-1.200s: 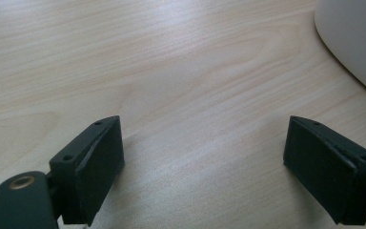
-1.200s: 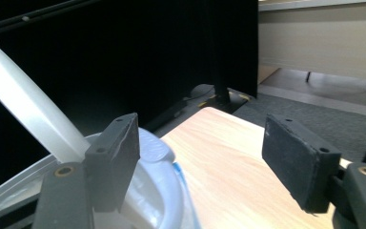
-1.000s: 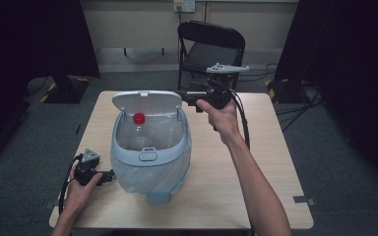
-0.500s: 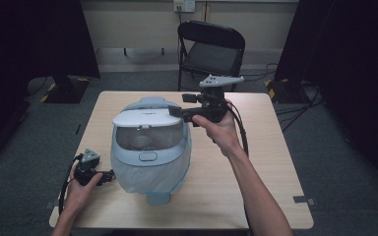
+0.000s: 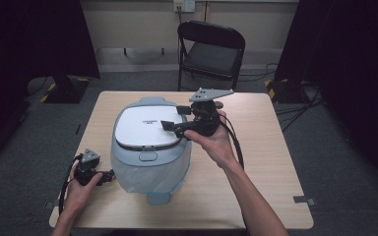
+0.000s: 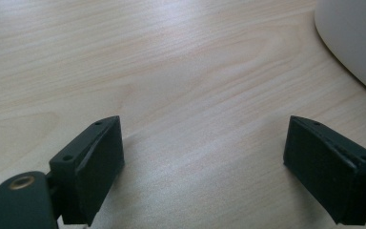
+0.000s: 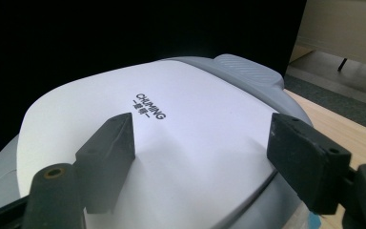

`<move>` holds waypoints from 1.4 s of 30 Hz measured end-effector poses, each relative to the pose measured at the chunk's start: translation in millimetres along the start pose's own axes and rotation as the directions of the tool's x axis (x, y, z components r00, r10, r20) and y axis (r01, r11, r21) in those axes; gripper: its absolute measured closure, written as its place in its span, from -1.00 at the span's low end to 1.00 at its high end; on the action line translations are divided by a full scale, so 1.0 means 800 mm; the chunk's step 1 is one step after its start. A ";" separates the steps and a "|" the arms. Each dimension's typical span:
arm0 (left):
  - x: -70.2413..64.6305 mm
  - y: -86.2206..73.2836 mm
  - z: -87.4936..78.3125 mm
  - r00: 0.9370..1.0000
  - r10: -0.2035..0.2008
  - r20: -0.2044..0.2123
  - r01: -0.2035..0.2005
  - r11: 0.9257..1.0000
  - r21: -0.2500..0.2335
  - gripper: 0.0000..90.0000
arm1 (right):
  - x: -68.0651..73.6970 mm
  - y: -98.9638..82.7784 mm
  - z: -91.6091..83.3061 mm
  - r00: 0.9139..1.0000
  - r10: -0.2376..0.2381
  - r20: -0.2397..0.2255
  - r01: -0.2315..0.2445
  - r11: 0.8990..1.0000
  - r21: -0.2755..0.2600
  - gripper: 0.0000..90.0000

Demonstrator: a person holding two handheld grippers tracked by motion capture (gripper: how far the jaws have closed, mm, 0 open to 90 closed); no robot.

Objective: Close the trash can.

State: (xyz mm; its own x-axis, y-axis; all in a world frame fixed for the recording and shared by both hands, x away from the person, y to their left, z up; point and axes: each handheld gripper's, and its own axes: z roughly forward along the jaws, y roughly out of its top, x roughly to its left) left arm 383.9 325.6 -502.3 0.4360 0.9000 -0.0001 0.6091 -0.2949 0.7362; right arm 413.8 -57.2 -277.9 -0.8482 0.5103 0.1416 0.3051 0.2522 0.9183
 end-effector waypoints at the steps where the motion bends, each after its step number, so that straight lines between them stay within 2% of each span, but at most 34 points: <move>1: 0.000 0.000 0.000 1.000 0.000 0.000 0.000 1.000 0.000 -0.71 | 0.003 -0.001 0.000 1.000 -0.007 0.009 0.007 1.000 0.002 -0.47; 5: 0.000 0.000 0.000 1.000 0.000 0.000 0.000 1.000 0.000 -0.71 | 0.021 -0.003 0.002 0.997 -0.069 0.042 0.068 0.997 0.032 -0.48; 9: 0.000 0.000 0.000 1.000 0.001 0.000 -0.001 1.000 0.000 -0.71 | 0.029 -0.002 0.004 0.996 -0.068 0.057 0.065 0.997 0.046 -0.47; 13: 0.000 0.000 0.000 1.000 0.001 -0.001 -0.001 1.000 0.000 -0.71 | 0.036 -0.005 0.003 0.996 -0.072 0.055 0.070 0.997 0.034 -0.47; 17: 0.000 0.000 0.000 1.000 0.001 -0.001 -0.001 1.000 0.000 -0.71 | 0.051 -0.012 0.002 0.995 -0.091 0.050 0.091 0.996 0.005 -0.47; 22: 0.000 0.000 0.000 1.000 0.001 -0.002 -0.001 1.000 0.000 -0.71 | 0.060 -0.017 0.002 0.990 -0.123 0.075 0.122 0.992 0.021 -0.45; 25: 0.000 0.000 0.000 1.000 0.001 -0.001 -0.001 1.000 0.000 -0.71 | 0.059 -0.013 0.003 0.989 -0.129 0.068 0.126 0.991 0.039 -0.45; 29: 0.000 0.000 0.000 1.000 0.000 -0.001 0.000 1.000 0.000 -0.71 | 0.052 -0.009 0.006 0.991 -0.119 0.066 0.118 0.993 0.032 -0.46; 33: 0.000 0.000 0.000 1.000 0.000 -0.001 0.000 1.000 0.000 -0.71 | 0.042 -0.008 0.007 0.996 -0.078 0.031 0.078 0.997 0.002 -0.49; 39: 0.000 0.000 0.000 1.000 0.000 -0.002 0.000 1.000 0.000 -0.71 | 0.027 -0.006 -0.008 0.996 -0.048 0.081 0.051 0.998 -0.036 -0.52; 42: 0.000 0.000 0.000 1.000 -0.001 -0.002 0.001 1.000 -0.001 -0.71 | 0.019 -0.006 -0.016 0.994 -0.037 0.100 0.041 0.998 -0.038 -0.53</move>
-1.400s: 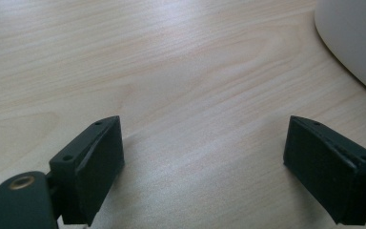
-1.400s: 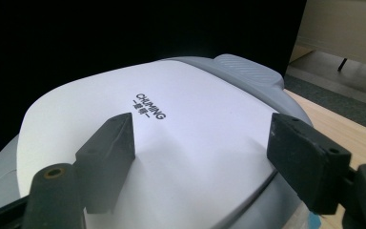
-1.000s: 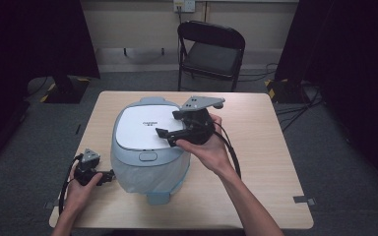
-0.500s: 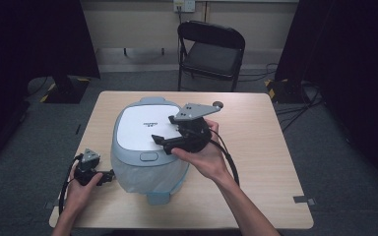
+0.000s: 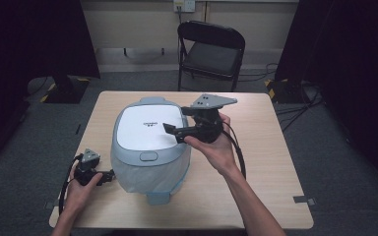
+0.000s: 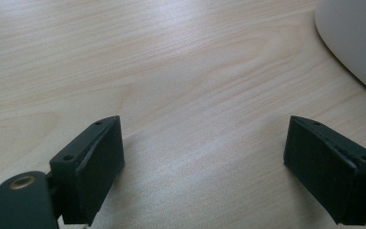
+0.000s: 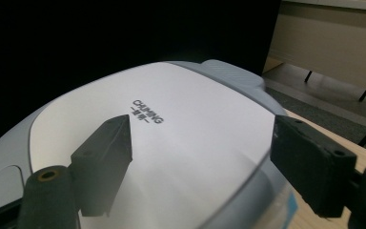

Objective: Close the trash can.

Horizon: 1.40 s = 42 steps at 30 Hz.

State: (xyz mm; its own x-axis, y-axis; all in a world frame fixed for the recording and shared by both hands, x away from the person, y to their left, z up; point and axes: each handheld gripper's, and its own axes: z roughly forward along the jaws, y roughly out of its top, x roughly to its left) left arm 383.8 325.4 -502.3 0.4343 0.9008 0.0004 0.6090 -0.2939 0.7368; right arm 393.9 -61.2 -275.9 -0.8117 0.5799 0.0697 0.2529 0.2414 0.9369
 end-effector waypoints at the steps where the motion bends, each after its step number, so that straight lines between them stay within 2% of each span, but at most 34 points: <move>1: 0.000 0.000 0.000 1.000 0.001 0.000 -0.001 1.000 0.001 -0.71 | -0.003 -0.001 -0.002 1.000 0.006 0.006 -0.006 1.000 -0.002 -0.53; 10: 0.000 0.000 0.000 1.000 -0.002 0.003 0.002 1.000 -0.001 -0.71 | -0.034 -0.015 -0.032 0.994 0.059 0.093 -0.057 0.998 -0.023 -0.54; 21: 0.000 0.000 0.000 1.000 -0.002 0.002 0.002 1.000 -0.001 -0.71 | -0.071 -0.048 -0.061 0.975 0.115 0.190 -0.112 0.993 -0.023 -0.54; 27: 0.000 0.000 0.000 1.000 -0.001 0.002 0.001 1.000 0.000 -0.71 | -0.089 -0.078 -0.072 0.957 0.151 0.246 -0.156 0.988 0.001 -0.54; 33: 0.000 0.000 0.000 1.000 -0.001 0.002 0.001 1.000 0.000 -0.71 | -0.104 -0.110 -0.080 0.942 0.188 0.277 -0.205 0.978 0.031 -0.55; 39: 0.000 0.000 0.000 1.000 -0.001 0.002 0.001 1.000 0.000 -0.71 | -0.119 -0.148 -0.090 0.917 0.234 0.322 -0.263 0.963 0.051 -0.54; 42: 0.000 0.000 0.000 1.000 -0.003 0.002 0.003 1.000 -0.001 -0.71 | -0.121 -0.169 -0.089 0.912 0.246 0.328 -0.286 0.955 0.079 -0.52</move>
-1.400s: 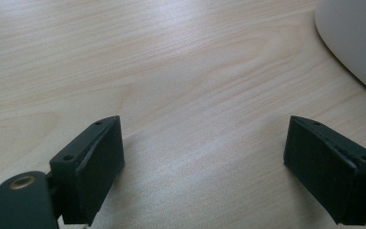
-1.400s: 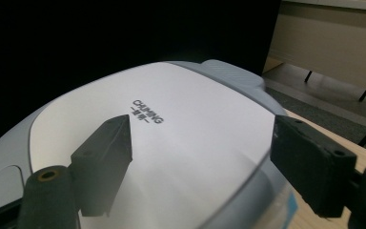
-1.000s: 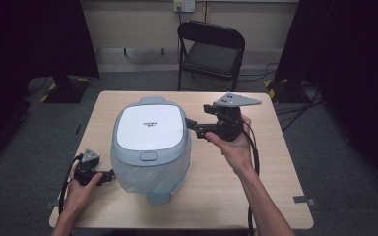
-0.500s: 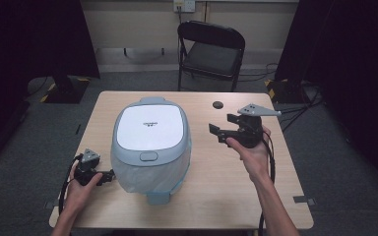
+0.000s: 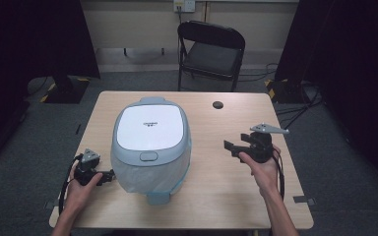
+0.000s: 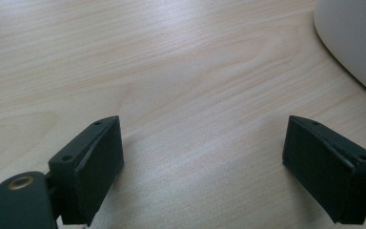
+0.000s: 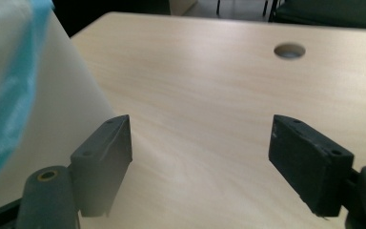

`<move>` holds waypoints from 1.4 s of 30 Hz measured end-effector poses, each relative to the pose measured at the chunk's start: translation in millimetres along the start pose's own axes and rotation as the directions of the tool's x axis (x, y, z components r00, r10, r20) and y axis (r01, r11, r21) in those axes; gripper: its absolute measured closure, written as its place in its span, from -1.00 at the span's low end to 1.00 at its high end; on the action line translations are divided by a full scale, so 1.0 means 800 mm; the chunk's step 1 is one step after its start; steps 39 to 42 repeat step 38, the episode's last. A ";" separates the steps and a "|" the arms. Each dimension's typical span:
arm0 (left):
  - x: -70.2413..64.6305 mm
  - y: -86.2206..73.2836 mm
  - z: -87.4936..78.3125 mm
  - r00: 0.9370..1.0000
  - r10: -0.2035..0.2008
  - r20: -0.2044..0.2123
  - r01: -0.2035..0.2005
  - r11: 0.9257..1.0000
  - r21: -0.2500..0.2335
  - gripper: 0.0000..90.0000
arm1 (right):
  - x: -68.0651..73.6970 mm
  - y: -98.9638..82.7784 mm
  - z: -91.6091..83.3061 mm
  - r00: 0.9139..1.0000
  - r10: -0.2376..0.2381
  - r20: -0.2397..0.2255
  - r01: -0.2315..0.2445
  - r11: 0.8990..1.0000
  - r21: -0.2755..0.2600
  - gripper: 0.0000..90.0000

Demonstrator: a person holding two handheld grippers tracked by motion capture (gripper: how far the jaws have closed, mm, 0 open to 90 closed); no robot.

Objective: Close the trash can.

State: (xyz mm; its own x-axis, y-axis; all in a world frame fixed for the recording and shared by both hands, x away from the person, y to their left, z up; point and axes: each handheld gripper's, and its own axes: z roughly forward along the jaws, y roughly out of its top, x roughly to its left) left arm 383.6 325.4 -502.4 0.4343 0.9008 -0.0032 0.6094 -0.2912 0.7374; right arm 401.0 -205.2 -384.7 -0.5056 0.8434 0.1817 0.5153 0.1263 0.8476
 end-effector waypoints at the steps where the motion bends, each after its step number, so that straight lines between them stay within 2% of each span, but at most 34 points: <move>1: 0.000 0.000 0.000 1.000 -0.002 0.001 0.002 1.000 0.000 -0.71 | -0.002 -0.007 0.002 1.000 0.007 0.002 -0.007 1.000 0.011 -0.52; 6: 0.000 0.000 0.000 1.000 -0.001 0.000 0.001 1.000 0.001 -0.71 | -0.017 -0.039 0.010 0.999 0.023 0.045 -0.026 0.997 0.075 -0.54; 11: 0.000 0.000 0.000 1.000 -0.001 0.000 0.001 1.000 0.001 -0.71 | -0.039 -0.065 0.010 0.995 0.054 0.083 -0.063 0.993 0.104 -0.54; 13: 0.000 0.000 0.000 1.000 -0.002 0.000 0.002 1.000 0.001 -0.71 | -0.049 -0.078 0.012 0.995 0.082 0.062 -0.089 0.988 0.123 -0.53; 14: 0.000 0.000 0.000 1.000 -0.002 0.000 0.002 1.000 0.001 -0.71 | -0.054 -0.085 0.014 0.993 0.088 0.073 -0.098 0.986 0.136 -0.53; 18: 0.000 0.000 0.000 1.000 -0.002 0.000 0.002 1.000 0.001 -0.71 | -0.067 -0.101 0.016 0.987 0.086 0.137 -0.107 0.981 0.161 -0.53; 20: 0.000 0.000 0.000 1.000 -0.002 0.000 0.002 1.000 0.000 -0.71 | -0.075 -0.110 0.017 0.981 0.064 0.181 -0.099 0.977 0.188 -0.54; 23: 0.000 0.000 0.000 1.000 -0.002 0.000 0.002 1.000 0.001 -0.71 | -0.082 -0.117 0.018 0.976 0.047 0.212 -0.091 0.975 0.203 -0.54; 25: 0.000 0.000 0.000 1.000 -0.002 0.000 0.002 1.000 0.001 -0.71 | -0.084 -0.122 0.021 0.969 0.025 0.244 -0.081 0.971 0.224 -0.54; 26: 0.000 0.000 0.000 1.000 -0.001 0.001 0.001 1.000 0.001 -0.71 | -0.084 -0.125 0.023 0.970 0.019 0.242 -0.077 0.970 0.232 -0.56; 29: 0.000 0.000 0.000 1.000 -0.004 0.001 0.004 1.000 0.000 -0.71 | -0.081 -0.126 0.026 0.965 -0.018 0.260 -0.046 0.970 0.238 -0.56; 30: 0.000 0.000 0.000 1.000 -0.001 0.000 0.001 1.000 0.001 -0.71 | -0.078 -0.128 0.028 0.960 -0.052 0.275 -0.016 0.970 0.242 -0.58; 31: 0.000 0.000 0.000 1.000 -0.001 0.001 0.001 1.000 0.001 -0.71 | -0.077 -0.129 0.029 0.958 -0.059 0.280 -0.009 0.972 0.233 -0.61; 34: 0.000 0.000 0.000 1.000 -0.001 0.002 0.001 1.000 0.001 -0.71 | -0.078 -0.135 0.032 0.957 -0.050 0.287 -0.004 0.983 0.185 -0.63; 42: 0.000 0.000 0.000 1.000 -0.003 0.003 0.003 1.000 0.001 -0.71 | -0.078 -0.135 0.032 0.956 -0.049 0.291 -0.006 0.983 0.185 -0.63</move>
